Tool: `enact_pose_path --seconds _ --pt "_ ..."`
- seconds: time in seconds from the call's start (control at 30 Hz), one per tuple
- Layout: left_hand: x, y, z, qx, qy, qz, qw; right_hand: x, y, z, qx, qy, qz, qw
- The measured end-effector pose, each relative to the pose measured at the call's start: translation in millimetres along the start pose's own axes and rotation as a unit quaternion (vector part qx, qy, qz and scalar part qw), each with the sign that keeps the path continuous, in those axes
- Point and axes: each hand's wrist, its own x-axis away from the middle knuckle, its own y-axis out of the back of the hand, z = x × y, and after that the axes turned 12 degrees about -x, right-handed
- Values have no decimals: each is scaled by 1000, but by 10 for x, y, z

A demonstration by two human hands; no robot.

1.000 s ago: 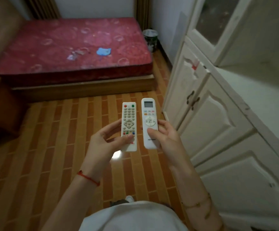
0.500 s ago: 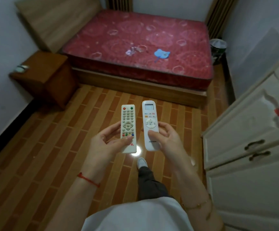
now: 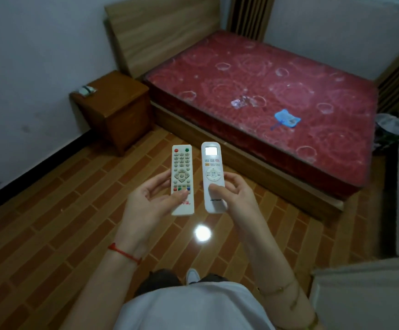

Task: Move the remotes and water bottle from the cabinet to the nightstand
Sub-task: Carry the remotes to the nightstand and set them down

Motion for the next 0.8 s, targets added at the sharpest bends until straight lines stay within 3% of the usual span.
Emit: enact_pose_path --seconds 0.43,0.8 --pt "-1540 265 -230 45 57 -116 991 -1838 -626 278 41 -79 100 991" --pt "-3500 1027 -972 42 29 -160 986 -3795 -1748 963 67 -48 147 986"
